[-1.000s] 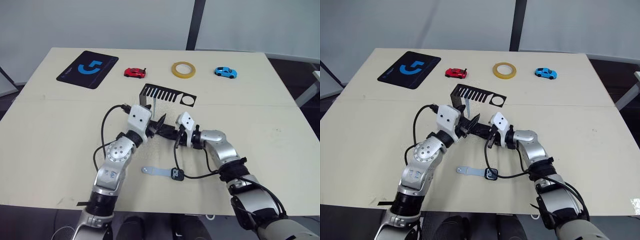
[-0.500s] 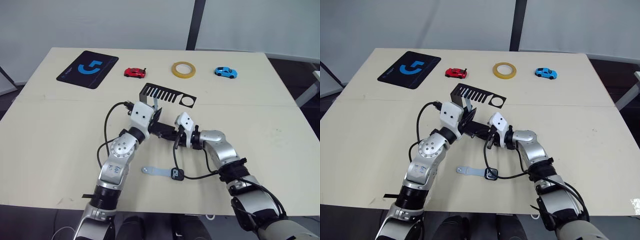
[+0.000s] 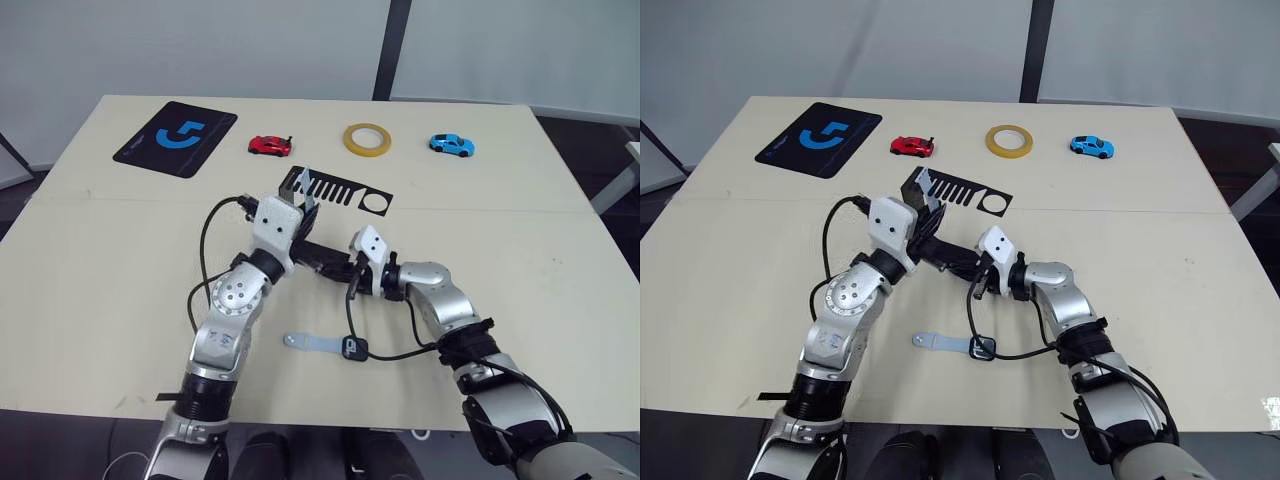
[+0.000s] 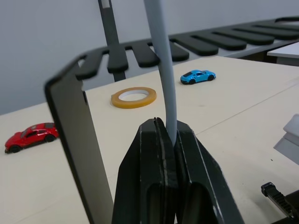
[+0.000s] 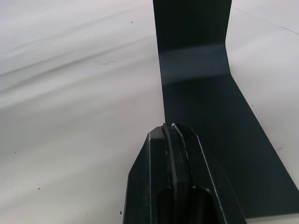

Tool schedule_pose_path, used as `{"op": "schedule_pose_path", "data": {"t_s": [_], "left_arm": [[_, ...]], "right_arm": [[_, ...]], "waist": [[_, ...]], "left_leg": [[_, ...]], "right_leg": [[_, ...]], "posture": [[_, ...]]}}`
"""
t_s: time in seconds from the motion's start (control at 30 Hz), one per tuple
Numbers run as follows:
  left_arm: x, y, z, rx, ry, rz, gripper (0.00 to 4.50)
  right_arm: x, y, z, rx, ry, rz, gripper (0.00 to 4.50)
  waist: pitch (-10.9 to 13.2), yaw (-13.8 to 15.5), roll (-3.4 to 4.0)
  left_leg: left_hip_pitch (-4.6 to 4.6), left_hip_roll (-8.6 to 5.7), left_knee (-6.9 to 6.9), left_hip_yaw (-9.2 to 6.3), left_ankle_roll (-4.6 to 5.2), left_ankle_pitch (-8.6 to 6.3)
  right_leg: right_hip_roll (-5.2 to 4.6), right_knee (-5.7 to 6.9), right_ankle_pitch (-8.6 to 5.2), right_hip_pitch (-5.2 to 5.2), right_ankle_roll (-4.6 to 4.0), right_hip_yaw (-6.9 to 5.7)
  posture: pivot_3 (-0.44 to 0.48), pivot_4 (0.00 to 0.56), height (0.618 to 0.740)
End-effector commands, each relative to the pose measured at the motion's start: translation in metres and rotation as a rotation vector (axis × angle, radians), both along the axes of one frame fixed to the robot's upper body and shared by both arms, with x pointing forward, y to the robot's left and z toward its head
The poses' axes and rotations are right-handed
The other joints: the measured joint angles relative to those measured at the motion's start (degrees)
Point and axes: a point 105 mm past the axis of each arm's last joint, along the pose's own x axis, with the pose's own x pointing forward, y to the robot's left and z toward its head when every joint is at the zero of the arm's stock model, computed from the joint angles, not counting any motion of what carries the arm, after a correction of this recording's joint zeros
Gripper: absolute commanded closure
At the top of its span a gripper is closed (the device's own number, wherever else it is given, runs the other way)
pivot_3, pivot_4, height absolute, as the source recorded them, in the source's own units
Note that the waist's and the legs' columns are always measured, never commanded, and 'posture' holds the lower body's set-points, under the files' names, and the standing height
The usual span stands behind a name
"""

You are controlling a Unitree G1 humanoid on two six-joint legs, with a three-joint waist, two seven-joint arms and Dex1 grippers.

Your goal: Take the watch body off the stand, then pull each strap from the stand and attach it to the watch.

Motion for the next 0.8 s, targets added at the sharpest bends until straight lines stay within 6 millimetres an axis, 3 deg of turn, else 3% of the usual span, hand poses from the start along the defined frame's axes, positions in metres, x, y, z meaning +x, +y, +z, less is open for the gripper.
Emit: {"op": "schedule_pose_path", "data": {"t_s": [0.03, 0.23, 0.4, 0.53, 0.7, 0.8], "left_arm": [[-0.014, -0.001, 0.015, -0.005, -0.071, -0.024, 4.49], [-0.030, 0.014, 0.013, 0.029, -0.074, -0.059, 4.49], [-0.049, 0.038, 0.009, 0.033, -0.056, -0.165, 4.49], [-0.064, 0.069, 0.010, 0.008, -0.018, -0.268, 4.49], [-0.086, 0.089, 0.009, 0.078, 0.085, -0.472, 4.49], [-0.098, 0.098, 0.007, 0.146, 0.150, -0.587, 4.49]], "right_arm": [[-0.002, -0.006, -0.017, -0.046, 0.047, -0.027, 4.50], [-0.001, -0.007, -0.014, -0.043, 0.038, -0.031, 4.50], [0.000, -0.007, -0.007, -0.013, 0.023, -0.035, 4.50], [-0.007, -0.014, 0.006, 0.029, 0.000, 0.007, 4.50], [-0.033, -0.035, 0.050, 0.189, -0.141, 0.115, 4.50], [-0.054, -0.071, 0.061, 0.212, -0.124, 0.098, 4.50]], "waist": [[0.0, 0.0, 0.00], [0.0, 0.0, 0.00], [0.0, -0.1, 0.00], [0.0, -0.1, 0.02], [0.1, 0.1, 0.07], [0.1, 0.1, 0.09]], "left_leg": [[0.00, 0.00, 0.00, 0.00, 0.00, 0.00], [0.00, 0.01, -0.01, 0.00, 0.00, 0.00], [0.00, 0.03, -0.02, 0.00, 0.01, -0.01], [-0.01, 0.04, -0.04, -0.03, 0.01, -0.01], [-0.12, -0.03, -0.07, -0.17, 0.06, -0.06], [-0.11, -0.04, -0.17, -0.18, 0.10, -0.10]], "right_leg": [[0.00, 0.00, 0.00, 0.00, 0.00, 0.00], [0.00, -0.01, 0.00, 0.00, 0.00, 0.01], [0.00, -0.06, 0.00, 0.00, 0.00, 0.00], [-0.02, -0.13, -0.01, -0.01, -0.02, -0.01], [-0.11, -0.23, -0.01, 0.00, -0.02, -0.08], [-0.14, -0.29, -0.01, 0.00, -0.02, -0.10]], "posture": [[0.000, 0.150, 0.740], [0.000, 0.150, 0.740], [0.000, 0.150, 0.740], [0.000, 0.150, 0.740], [0.000, 0.150, 0.740], [0.000, 0.150, 0.740]]}}
